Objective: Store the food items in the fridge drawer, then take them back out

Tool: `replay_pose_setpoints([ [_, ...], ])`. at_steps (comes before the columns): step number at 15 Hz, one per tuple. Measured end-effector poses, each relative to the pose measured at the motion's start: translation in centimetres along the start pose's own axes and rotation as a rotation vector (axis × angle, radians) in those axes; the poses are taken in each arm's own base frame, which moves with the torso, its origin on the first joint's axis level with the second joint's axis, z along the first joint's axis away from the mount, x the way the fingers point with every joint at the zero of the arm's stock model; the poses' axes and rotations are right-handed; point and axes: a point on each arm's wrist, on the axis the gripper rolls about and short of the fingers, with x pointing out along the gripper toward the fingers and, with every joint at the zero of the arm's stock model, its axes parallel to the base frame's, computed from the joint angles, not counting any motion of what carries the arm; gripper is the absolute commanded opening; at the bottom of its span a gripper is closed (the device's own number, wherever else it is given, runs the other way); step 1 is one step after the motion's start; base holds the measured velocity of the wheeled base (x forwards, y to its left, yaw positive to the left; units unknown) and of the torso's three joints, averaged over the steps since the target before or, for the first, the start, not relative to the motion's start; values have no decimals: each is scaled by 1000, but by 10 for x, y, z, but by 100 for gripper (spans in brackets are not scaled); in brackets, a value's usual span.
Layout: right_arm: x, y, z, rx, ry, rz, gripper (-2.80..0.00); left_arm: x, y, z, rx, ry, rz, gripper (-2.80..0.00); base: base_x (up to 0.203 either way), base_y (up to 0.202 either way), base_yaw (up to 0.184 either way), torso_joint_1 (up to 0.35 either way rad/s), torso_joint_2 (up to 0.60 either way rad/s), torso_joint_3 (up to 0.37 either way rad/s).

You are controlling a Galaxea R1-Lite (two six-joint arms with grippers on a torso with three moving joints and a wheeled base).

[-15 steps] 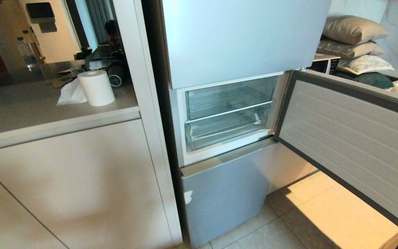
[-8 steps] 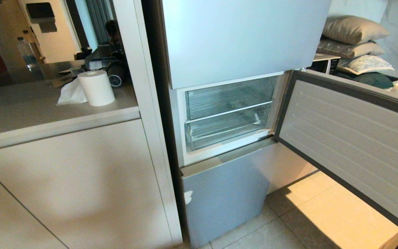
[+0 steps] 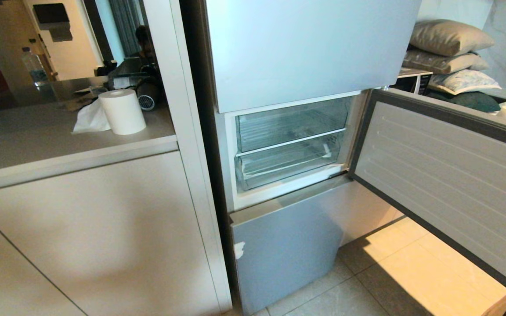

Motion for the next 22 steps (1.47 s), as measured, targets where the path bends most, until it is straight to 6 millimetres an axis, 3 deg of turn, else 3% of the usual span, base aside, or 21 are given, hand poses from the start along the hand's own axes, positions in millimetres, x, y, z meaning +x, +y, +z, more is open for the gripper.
replay_pose_setpoints([
  [4, -5, -1, -3, 43, -179, -19, -280, 0, 0, 0, -6, 0, 1, -280, 0, 0, 0, 0, 0, 0],
  [11, -7, -1, -5, 56, -208, -26, -280, 0, 0, 0, -6, 0, 0, -280, 0, -2, 9, 0, 1, 0],
  [22, -6, -1, -5, 63, -208, -27, -280, 0, 0, 0, -6, 0, 0, -280, 1, -7, 164, 1, 1, 3],
])
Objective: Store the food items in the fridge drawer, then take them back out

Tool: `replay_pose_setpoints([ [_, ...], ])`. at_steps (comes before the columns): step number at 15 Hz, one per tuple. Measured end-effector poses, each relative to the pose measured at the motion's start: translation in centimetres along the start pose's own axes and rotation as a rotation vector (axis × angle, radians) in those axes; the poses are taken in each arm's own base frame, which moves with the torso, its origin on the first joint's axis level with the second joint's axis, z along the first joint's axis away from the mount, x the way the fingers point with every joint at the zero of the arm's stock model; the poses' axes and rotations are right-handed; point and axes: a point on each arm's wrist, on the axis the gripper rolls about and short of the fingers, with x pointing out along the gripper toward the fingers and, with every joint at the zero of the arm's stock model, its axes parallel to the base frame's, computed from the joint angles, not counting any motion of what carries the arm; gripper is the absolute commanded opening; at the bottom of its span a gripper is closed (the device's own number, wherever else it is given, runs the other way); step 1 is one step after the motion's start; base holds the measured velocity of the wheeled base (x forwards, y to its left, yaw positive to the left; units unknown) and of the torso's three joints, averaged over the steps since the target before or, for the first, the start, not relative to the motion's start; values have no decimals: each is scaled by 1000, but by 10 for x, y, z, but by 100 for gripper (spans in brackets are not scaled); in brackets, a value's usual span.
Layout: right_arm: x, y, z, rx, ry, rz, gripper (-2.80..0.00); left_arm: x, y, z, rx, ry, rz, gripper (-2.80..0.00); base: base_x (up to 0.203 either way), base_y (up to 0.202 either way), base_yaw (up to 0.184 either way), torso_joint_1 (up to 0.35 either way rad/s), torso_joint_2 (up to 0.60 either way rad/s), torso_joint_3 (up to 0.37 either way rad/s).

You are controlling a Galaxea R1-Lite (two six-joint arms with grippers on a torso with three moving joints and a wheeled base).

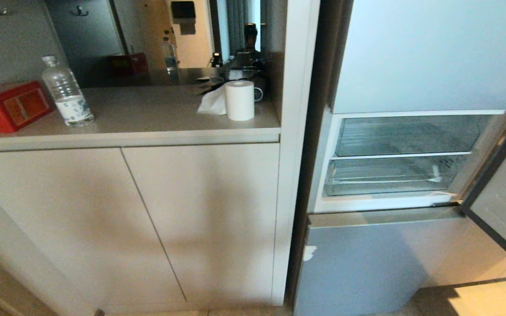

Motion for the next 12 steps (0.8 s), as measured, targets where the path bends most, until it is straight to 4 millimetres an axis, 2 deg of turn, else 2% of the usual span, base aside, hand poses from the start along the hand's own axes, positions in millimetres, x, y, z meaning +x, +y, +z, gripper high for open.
replay_pose_setpoints([
  [4, 0, 0, 0, -1, 0, 0, -280, 0, 0, 0, 0, 0, 0, -280, 1, -2, 40, -1, 0, 1],
  [12, 0, 0, 0, 2, 0, 0, -280, 0, 0, 0, 0, 0, 0, -280, 0, 0, 0, -150, 320, 157],
])
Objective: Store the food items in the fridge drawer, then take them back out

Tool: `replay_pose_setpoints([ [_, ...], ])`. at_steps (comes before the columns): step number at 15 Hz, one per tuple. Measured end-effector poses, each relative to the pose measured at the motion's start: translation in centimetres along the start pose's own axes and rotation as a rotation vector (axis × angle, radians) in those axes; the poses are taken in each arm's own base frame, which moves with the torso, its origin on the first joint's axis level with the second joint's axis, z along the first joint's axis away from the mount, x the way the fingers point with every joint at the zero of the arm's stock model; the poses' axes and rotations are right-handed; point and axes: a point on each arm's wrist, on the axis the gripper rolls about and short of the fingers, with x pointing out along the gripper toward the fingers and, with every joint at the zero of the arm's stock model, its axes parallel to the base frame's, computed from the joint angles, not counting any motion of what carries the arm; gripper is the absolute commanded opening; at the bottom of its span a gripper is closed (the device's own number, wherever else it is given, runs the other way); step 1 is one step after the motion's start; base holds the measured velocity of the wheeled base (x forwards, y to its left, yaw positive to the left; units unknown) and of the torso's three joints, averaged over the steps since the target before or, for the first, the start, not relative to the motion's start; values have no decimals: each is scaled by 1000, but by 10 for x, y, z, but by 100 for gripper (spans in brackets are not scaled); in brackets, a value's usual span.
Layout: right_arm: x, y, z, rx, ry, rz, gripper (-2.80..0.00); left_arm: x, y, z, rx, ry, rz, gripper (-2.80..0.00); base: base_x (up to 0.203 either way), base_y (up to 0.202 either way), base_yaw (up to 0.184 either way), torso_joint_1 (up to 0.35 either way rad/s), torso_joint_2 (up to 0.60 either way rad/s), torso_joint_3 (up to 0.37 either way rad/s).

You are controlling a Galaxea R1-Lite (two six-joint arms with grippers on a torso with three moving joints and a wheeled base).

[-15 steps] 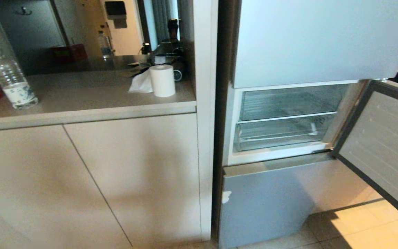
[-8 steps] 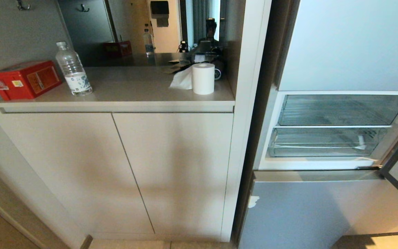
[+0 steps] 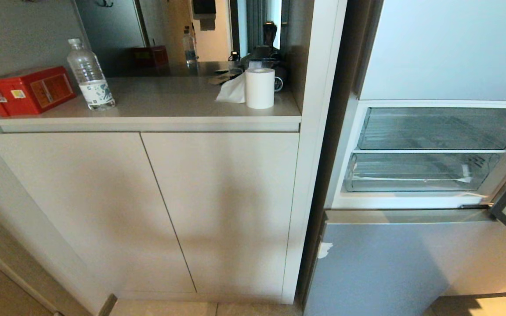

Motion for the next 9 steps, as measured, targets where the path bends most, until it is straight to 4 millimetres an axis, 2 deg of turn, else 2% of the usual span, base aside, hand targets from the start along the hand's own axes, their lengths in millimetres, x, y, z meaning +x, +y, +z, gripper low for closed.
replay_pose_setpoints([
  [5, 0, 0, 0, 0, 0, 0, -280, 0, 0, 0, 0, 0, 0, -280, 0, 0, 0, -177, 370, 184],
  [9, 0, 0, 0, 0, 0, 0, -280, 0, 0, 0, 0, 1, 0, -280, 0, 0, 0, -232, 487, 250],
])
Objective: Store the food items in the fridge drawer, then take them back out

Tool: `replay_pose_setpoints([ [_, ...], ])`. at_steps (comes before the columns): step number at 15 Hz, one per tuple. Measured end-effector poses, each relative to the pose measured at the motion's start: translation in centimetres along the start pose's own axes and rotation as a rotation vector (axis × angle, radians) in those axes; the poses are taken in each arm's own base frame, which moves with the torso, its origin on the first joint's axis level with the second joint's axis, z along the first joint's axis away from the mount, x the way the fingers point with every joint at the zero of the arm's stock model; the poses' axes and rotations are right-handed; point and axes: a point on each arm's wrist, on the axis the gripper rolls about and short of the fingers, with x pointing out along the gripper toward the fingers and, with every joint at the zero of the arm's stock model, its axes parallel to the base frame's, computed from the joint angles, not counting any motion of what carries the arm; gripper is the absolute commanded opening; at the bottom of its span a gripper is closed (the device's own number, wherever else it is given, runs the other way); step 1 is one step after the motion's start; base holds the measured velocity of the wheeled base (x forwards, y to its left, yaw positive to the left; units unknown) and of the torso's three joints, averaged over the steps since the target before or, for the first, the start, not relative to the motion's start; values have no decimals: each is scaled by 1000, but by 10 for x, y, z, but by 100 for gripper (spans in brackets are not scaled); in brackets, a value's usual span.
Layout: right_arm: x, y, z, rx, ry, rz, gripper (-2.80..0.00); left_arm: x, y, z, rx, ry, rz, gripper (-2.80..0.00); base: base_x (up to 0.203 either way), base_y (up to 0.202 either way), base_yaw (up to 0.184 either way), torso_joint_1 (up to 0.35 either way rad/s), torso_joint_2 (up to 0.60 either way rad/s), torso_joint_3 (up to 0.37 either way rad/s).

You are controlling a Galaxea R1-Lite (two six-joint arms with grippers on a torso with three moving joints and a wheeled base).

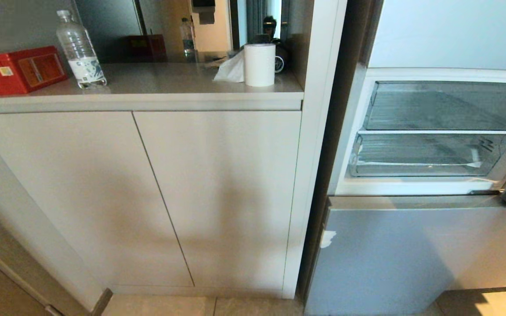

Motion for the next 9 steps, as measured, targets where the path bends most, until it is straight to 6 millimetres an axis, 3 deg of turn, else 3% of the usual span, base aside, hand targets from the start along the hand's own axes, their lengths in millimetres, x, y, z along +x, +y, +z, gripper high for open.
replay_pose_setpoints([
  [7, 2, 0, 2, -48, 13, 17, -280, 0, 0, 0, 0, 0, 0, -280, 0, 0, 0, -32, 69, 36],
  [9, 10, 2, 14, -50, 41, 47, -280, 0, 0, 0, 0, 0, 0, -280, 0, 0, 0, 0, 0, 0],
])
